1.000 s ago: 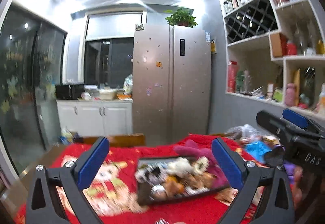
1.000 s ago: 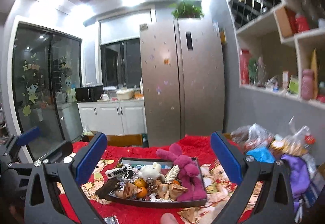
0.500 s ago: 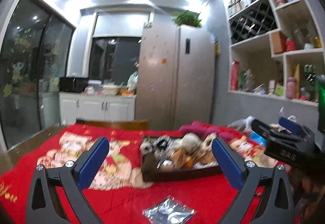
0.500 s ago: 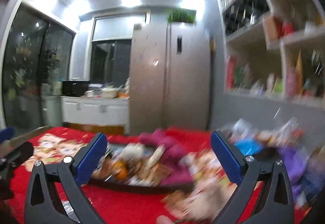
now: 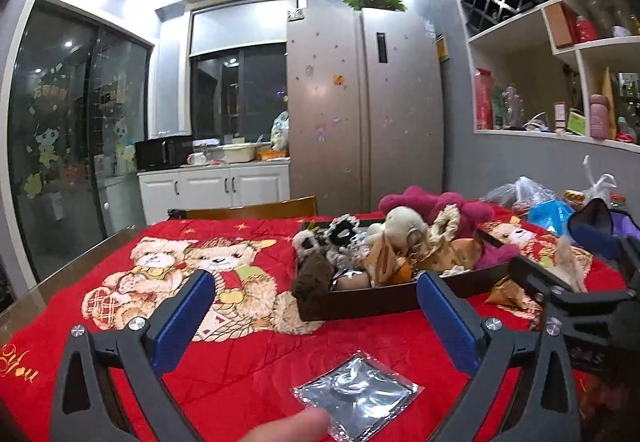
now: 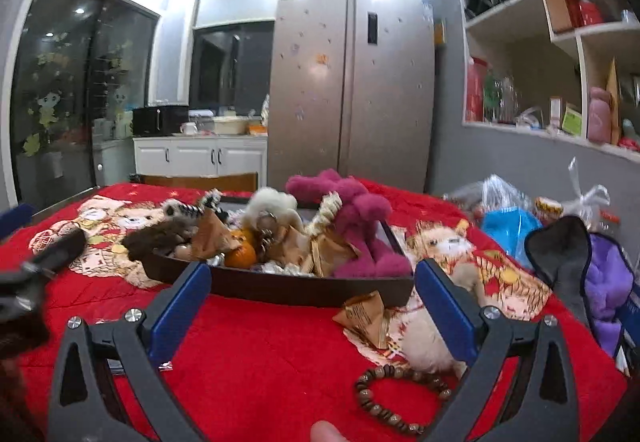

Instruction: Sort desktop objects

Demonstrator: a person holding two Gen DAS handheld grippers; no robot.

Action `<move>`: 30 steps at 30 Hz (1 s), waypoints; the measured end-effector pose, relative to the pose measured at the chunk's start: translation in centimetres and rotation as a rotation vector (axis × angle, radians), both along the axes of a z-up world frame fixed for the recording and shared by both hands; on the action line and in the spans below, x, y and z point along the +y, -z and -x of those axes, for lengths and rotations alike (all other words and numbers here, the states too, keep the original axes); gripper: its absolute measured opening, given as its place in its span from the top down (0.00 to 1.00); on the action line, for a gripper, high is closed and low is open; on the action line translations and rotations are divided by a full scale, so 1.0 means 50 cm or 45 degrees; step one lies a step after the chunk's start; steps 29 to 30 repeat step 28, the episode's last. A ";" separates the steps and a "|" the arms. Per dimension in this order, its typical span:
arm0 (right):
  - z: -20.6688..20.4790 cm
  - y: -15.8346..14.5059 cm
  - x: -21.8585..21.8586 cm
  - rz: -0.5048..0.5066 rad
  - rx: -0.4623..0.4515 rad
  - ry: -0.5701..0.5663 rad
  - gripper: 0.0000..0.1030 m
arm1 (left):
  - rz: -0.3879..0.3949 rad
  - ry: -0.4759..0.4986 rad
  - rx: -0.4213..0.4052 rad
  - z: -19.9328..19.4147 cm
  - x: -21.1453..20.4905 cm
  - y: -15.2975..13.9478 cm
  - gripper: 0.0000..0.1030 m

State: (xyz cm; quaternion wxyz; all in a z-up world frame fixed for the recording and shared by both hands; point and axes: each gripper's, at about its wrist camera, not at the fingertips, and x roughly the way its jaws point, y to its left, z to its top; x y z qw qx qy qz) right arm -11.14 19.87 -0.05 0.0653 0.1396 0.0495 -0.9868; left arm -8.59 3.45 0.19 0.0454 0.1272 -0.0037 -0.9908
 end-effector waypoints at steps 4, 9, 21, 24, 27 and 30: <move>0.004 -0.003 -0.009 -0.023 -0.021 -0.015 0.00 | -0.085 -0.047 0.000 -0.002 -0.031 0.001 0.00; 0.013 -0.005 0.001 -0.001 -0.061 -0.008 0.00 | -0.130 -0.050 -0.050 0.011 -0.047 0.006 0.00; 0.019 -0.002 -0.004 -0.013 -0.080 -0.027 0.00 | -0.084 -0.034 -0.042 0.005 -0.028 0.004 0.00; 0.019 -0.002 -0.005 -0.012 -0.082 -0.027 0.00 | -0.085 -0.032 -0.040 0.004 -0.027 0.004 0.00; 0.020 -0.002 -0.006 -0.012 -0.084 -0.030 0.00 | -0.072 -0.025 -0.040 0.005 -0.024 0.005 0.00; 0.020 -0.001 -0.006 -0.012 -0.086 -0.032 0.00 | -0.066 -0.025 -0.039 0.005 -0.022 0.005 0.00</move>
